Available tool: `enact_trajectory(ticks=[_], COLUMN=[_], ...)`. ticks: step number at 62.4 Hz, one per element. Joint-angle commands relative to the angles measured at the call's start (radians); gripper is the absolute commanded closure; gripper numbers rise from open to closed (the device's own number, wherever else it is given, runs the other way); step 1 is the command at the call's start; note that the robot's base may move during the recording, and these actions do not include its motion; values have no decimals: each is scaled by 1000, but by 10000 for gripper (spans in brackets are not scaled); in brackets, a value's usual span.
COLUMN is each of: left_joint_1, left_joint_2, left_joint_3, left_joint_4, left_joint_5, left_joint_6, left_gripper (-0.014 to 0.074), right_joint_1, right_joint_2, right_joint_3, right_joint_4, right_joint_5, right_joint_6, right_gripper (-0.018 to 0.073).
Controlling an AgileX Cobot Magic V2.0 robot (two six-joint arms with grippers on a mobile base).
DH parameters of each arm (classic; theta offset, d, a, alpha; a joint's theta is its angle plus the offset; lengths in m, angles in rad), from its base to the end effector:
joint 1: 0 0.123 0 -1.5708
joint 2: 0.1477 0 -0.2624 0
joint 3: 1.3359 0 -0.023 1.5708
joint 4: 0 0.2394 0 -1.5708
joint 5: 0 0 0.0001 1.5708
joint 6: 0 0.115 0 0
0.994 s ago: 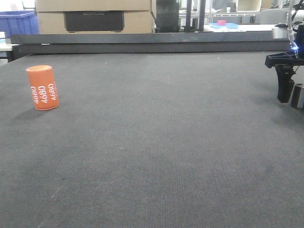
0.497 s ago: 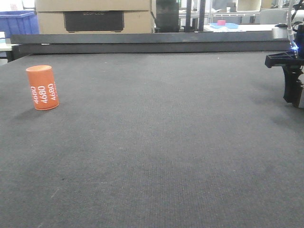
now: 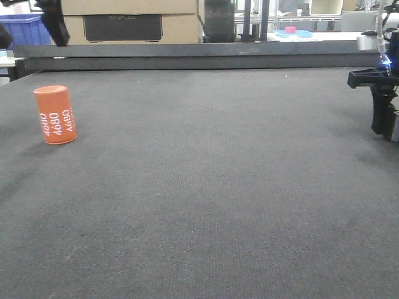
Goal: Place cylindrical capacitor in blue bin on shelf
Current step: 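Lower the left gripper onto the orange cylinder and close both grippers, then lift the orange cylinder and brown capacitor off the table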
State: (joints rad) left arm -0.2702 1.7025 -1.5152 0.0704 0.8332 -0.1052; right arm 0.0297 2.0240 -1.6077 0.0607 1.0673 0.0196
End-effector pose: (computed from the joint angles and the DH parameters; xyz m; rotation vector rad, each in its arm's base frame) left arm 0.3690 -0.0960 0.2819 0.2438 2.4906 -0.0708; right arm 0.4019 0.0181 0.1707 0.0216 2.9673 0.0891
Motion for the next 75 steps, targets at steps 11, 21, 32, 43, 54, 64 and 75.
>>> enact_trajectory(ticks=[11,21,32,43,54,64,75], left_joint_1=[-4,-4,-4,-4,-4,-4,-4], left_joint_2=[152,211,243,284,316,328,328], left_joint_3=[-174,-220,-220,-220,-220,-220,-220], left_joint_4=[15,15,15,15,15,9,9], left_joint_5=[139,182,216,219,214,222,226], left_joint_6=[0,0,0,0,0,0,0], left_gripper=[111,111,111,112,115,148,278], right_joint_1=[-5,-5,-5,-5,-5,-5,-5], right_joint_2=[-5,-5,-5,-5,-5,-5,-5], right_joint_3=[-5,-5,-5,-5,-5,-5,-5], right_joint_4=[4,4,4,4,4,4,4], right_joint_5=[0,-4,-16,-30,-30,-30,-30], right_joint_6=[-5,-5,-5,-5,-5,-5,-5], right_gripper=[721,721,721,721,721,721,721])
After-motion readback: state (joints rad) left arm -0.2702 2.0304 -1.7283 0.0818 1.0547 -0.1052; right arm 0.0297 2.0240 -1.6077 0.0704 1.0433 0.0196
